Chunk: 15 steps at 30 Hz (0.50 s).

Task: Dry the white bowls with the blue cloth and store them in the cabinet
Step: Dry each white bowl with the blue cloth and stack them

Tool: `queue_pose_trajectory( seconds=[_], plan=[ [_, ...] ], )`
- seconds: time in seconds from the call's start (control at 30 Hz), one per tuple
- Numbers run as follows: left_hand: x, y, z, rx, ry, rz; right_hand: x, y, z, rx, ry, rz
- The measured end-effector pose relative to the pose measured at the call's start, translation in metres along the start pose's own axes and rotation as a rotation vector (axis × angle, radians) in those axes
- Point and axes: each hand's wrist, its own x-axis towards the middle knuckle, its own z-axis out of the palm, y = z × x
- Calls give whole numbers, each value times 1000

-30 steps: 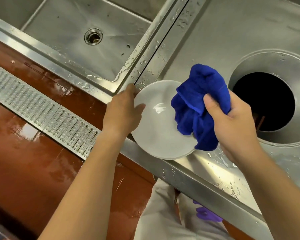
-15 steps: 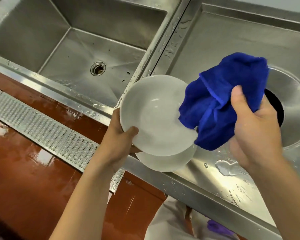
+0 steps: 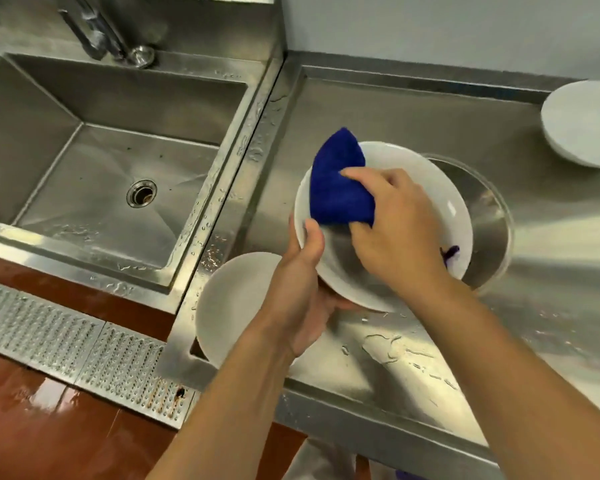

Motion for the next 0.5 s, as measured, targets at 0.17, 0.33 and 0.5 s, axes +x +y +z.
queue_pose_trajectory(
  seconds=[0.17, 0.33, 0.5],
  plan=[
    [12, -2, 18, 87, 52, 73, -18, 29, -30, 110, -342, -12],
    [3, -19, 44, 240, -1, 101, -28, 81, -64, -356, -256, 32],
    [5, -40, 69, 217, -40, 94, -5, 77, -48, -21, 244, 64]
  ],
)
